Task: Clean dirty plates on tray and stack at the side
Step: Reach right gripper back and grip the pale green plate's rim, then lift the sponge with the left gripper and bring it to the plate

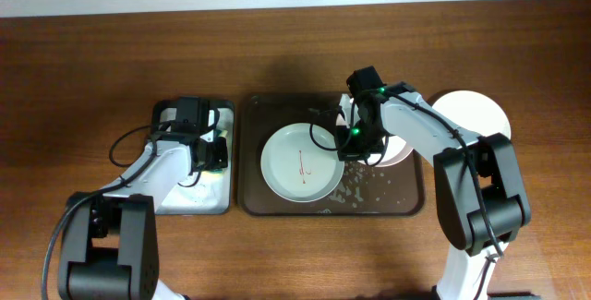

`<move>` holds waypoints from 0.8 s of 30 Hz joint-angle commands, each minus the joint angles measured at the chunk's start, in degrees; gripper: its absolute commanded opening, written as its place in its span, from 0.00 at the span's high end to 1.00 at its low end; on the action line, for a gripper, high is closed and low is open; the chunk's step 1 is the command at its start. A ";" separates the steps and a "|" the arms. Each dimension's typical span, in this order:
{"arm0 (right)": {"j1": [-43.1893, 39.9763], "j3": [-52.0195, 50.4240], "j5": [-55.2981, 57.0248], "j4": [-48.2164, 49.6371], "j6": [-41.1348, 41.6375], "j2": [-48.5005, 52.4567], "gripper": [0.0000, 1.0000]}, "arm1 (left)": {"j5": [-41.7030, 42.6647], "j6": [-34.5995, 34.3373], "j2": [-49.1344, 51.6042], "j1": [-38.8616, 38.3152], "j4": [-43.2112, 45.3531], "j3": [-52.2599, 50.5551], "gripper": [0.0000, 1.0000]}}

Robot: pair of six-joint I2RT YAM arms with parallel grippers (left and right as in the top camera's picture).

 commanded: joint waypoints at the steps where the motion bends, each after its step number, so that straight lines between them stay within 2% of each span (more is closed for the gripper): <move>1: 0.15 -0.52 -0.13 0.00 -0.17 -1.05 0.96 | 0.22 0.07 0.46 0.09 -0.09 -0.50 1.00; 14: 0.15 -0.52 -0.13 0.04 -0.17 -1.05 0.96 | 0.24 0.07 -12.15 0.09 -5.07 -0.37 1.00; 23: 0.15 -0.52 -0.11 0.07 -0.20 -1.05 0.96 | 0.22 0.09 -13.31 0.09 -5.57 -0.37 0.98; 24: 0.15 -0.52 -0.11 0.07 -0.20 -1.05 0.96 | 0.20 0.11 -13.31 0.09 -5.46 -0.37 1.00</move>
